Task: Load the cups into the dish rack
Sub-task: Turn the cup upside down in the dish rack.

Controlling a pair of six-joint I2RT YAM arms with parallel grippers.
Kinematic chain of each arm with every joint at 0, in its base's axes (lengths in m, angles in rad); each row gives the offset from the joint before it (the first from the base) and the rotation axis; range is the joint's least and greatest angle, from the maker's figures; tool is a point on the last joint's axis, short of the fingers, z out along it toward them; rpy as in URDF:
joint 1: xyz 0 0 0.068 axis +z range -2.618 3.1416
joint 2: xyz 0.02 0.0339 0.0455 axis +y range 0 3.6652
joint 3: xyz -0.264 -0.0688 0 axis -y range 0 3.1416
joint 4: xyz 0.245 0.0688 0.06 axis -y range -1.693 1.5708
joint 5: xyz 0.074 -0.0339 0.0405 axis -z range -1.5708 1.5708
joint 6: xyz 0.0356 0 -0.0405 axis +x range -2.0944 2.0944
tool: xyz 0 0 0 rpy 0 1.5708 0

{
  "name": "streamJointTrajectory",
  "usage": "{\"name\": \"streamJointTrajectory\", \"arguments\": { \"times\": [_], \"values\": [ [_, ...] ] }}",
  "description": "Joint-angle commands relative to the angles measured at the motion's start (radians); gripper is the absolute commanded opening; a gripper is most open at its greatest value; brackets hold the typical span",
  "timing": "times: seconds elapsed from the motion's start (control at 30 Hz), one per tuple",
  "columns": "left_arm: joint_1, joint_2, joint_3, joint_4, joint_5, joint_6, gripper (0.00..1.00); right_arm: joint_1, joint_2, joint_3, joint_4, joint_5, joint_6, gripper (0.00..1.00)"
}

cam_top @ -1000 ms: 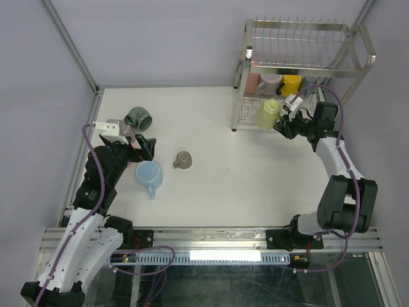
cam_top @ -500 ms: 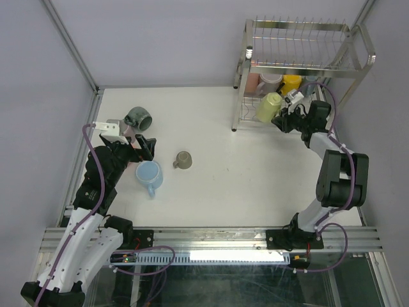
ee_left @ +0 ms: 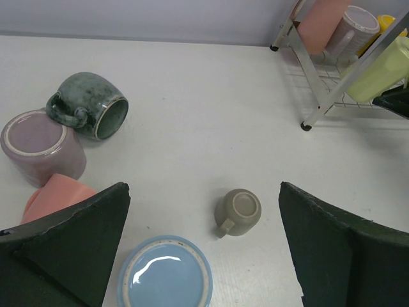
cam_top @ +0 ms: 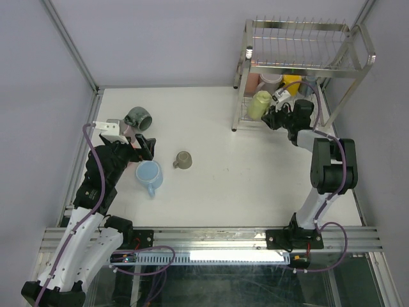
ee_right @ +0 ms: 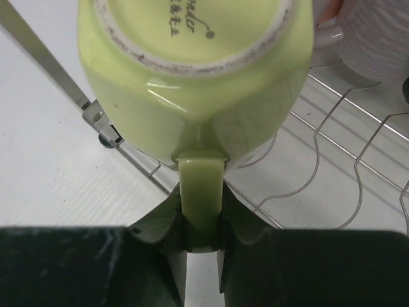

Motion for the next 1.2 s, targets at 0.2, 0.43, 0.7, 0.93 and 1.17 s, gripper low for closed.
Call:
{"name": "streamJointTrajectory", "arguments": {
  "times": [0.2,0.43,0.7,0.93,1.17],
  "values": [
    [0.016,0.002,0.0,0.003,-0.017,0.014,0.99,0.052,0.067,0.152,0.191,0.073,0.027,0.0],
    [0.018,0.003,-0.002,0.004,-0.018,0.013,0.99,0.103,0.122,0.193,0.202,0.175,0.057,0.0],
    [0.02,0.01,0.001,0.003,-0.015,0.013,0.99,0.141,0.181,0.258,0.189,0.304,0.083,0.0],
    [0.022,0.008,0.001,0.005,-0.012,0.012,0.99,0.179,0.214,0.311,0.189,0.4,0.091,0.0],
    [0.025,0.006,0.0,0.005,-0.01,0.012,0.99,0.208,0.242,0.348,0.189,0.443,0.114,0.01]
  ]
}}
